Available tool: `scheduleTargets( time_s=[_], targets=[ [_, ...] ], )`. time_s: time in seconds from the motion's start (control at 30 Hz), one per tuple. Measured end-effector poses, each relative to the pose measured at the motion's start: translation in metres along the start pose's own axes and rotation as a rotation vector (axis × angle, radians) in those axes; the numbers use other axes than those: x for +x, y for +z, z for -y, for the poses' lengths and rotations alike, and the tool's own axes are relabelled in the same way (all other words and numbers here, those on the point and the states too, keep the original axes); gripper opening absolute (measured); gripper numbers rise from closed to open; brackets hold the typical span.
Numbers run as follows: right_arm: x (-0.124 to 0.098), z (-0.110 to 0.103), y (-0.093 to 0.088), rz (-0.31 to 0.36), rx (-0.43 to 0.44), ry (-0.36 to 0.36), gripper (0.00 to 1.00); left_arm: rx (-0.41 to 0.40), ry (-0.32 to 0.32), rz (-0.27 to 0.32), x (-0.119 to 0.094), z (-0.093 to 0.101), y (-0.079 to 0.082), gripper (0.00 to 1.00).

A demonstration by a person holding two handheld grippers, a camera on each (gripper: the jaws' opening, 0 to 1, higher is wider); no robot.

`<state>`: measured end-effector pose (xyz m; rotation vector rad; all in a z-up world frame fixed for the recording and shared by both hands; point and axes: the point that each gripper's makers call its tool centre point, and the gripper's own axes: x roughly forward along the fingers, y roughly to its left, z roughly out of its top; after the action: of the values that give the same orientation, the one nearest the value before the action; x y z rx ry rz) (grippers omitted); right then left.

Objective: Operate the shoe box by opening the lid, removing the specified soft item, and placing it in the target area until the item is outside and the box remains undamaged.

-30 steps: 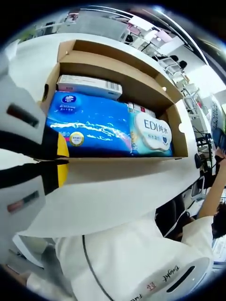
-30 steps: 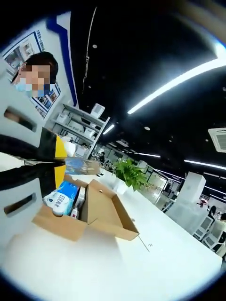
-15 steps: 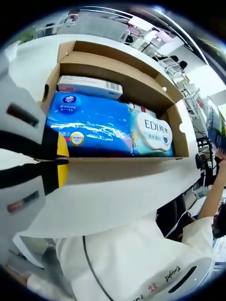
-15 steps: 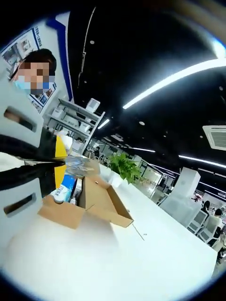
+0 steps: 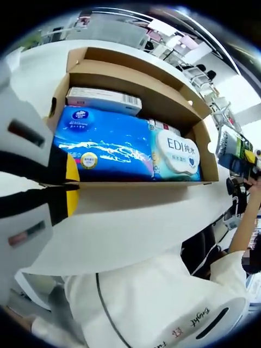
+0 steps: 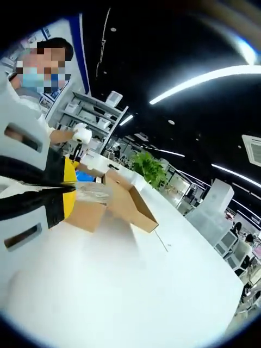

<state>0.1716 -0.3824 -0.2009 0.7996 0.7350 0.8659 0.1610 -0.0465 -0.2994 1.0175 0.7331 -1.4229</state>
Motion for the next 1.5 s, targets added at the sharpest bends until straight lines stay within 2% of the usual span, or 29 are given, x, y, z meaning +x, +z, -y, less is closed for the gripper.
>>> scheduleTargets(
  time_s=[0.2, 0.3, 0.47, 0.6, 0.73, 0.8, 0.87, 1.03, 1.13, 1.23, 1.4, 1.47, 1.5],
  targets=[
    [0.0, 0.008, -0.007, -0.043, -0.006, -0.017, 0.0, -0.003, -0.001, -0.001, 0.0, 0.0, 0.0, 0.01],
    [0.004, 0.016, -0.016, -0.08, -0.006, -0.048, 0.0, -0.005, -0.001, -0.001, 0.0, 0.0, 0.0, 0.01],
    [0.007, 0.032, -0.02, -0.108, 0.007, -0.079, 0.0, -0.006, -0.001, 0.0, 0.0, 0.0, 0.0, 0.01],
    [0.007, 0.05, -0.021, -0.127, 0.02, -0.155, 0.0, -0.005, -0.003, 0.001, 0.0, 0.0, 0.0, 0.01],
    [0.013, 0.05, -0.027, -0.139, 0.025, -0.164, 0.0, -0.006, -0.003, 0.002, 0.001, 0.0, 0.0, 0.01],
    [0.016, 0.052, -0.031, -0.157, 0.011, -0.184, 0.0, -0.007, -0.003, 0.005, 0.001, 0.0, 0.0, 0.01],
    [0.014, 0.065, -0.031, -0.179, -0.016, -0.254, 0.0, -0.007, -0.002, 0.005, 0.001, 0.0, 0.0, 0.01],
    [0.014, 0.079, -0.03, -0.225, -0.059, -0.335, 0.0, -0.006, -0.001, 0.008, 0.002, 0.0, -0.001, 0.01],
    [0.017, 0.081, -0.033, -0.255, -0.072, -0.333, 0.0, -0.008, -0.002, 0.008, 0.002, 0.0, -0.001, 0.02],
    [0.017, 0.087, -0.037, -0.272, -0.104, -0.369, 0.0, -0.004, 0.0, 0.009, 0.002, 0.0, -0.001, 0.02],
    [0.013, 0.092, -0.034, -0.274, -0.12, -0.363, 0.0, -0.003, -0.002, 0.01, 0.002, 0.0, -0.001, 0.02],
    [0.015, 0.089, -0.039, -0.277, -0.127, -0.363, 0.0, -0.002, -0.002, 0.01, 0.002, 0.0, -0.001, 0.02],
    [0.013, 0.093, -0.034, -0.269, -0.156, -0.369, 0.0, -0.003, -0.002, 0.01, 0.002, 0.0, -0.001, 0.02]
  ],
)
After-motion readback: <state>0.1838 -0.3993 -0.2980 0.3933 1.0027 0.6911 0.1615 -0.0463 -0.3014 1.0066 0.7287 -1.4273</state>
